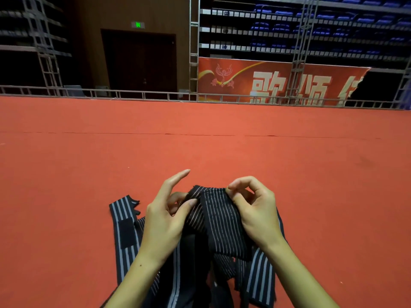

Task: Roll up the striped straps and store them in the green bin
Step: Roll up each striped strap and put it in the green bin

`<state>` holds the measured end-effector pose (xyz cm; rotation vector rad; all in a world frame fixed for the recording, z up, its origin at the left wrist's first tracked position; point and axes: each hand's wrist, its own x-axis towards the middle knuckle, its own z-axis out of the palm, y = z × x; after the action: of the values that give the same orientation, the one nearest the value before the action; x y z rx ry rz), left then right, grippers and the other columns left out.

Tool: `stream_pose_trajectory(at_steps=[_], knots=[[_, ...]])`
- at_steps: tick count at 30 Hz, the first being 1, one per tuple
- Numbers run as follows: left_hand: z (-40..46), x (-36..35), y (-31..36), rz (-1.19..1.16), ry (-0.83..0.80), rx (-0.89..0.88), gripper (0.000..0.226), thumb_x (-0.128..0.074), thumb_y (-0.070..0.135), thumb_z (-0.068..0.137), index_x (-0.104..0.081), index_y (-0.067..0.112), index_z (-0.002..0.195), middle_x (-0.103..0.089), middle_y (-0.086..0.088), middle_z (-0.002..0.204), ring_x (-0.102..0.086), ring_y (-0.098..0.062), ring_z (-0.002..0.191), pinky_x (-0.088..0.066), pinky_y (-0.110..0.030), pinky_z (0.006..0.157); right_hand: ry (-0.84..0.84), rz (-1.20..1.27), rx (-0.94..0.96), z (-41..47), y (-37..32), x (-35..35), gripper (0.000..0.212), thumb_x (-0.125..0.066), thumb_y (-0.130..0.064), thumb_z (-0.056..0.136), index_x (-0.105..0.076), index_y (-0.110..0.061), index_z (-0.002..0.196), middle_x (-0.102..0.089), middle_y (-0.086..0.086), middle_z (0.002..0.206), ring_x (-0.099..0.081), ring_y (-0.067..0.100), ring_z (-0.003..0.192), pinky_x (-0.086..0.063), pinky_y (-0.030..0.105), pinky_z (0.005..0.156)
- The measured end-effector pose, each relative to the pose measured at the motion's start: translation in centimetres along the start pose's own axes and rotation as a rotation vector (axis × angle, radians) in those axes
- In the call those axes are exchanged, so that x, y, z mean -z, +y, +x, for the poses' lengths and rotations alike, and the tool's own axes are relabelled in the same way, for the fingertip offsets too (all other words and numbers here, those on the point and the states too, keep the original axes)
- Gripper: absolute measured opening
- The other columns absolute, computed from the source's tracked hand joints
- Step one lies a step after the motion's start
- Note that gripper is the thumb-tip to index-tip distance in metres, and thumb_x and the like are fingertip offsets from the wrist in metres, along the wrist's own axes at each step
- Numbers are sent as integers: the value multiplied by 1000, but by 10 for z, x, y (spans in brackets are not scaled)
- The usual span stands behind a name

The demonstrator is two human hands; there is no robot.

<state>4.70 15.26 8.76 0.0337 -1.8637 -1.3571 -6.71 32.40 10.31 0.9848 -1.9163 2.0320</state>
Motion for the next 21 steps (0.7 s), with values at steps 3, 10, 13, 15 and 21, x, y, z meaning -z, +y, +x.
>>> stream_pose_trajectory(at_steps=[3,10,13,15,21], knots=[[3,-6,1,85,37,-57,58,-75,2,98,-63,37,143,-75,16,113,-74,-12,95,-59,-27,83,17,-155,119,6,0,-1,46,-58,20,89,-69,-25,87,-69,0,92,-69,16,87,-51,23,81],[5,-2,-7,260,58,-133,61,-74,10,100,-59,48,146,-79,14,100,-64,-17,54,-55,-35,54,-7,-232,205,10,5,-5,51,-53,25,81,-63,-25,84,-64,-1,91,-65,18,89,-45,17,78],[7,-1,-5,255,58,-124,63,-76,11,99,-57,47,147,-78,17,99,-71,-19,62,-57,-43,56,-28,-256,194,14,6,-6,51,-53,24,82,-63,-26,82,-63,-2,91,-64,19,89,-45,19,78],[7,0,-2,243,55,-117,61,-76,14,99,-57,46,148,-77,19,101,-75,-22,71,-62,-48,65,-39,-253,185,17,6,-6,50,-54,22,84,-64,-26,82,-62,-2,92,-63,18,88,-45,20,78],[8,2,14,65,39,-56,54,-72,10,102,-62,44,143,-75,14,102,-76,-17,90,-65,-37,78,-10,-50,73,21,-5,-13,54,-51,20,92,-65,-30,77,-69,13,98,-50,0,57,-36,13,57]])
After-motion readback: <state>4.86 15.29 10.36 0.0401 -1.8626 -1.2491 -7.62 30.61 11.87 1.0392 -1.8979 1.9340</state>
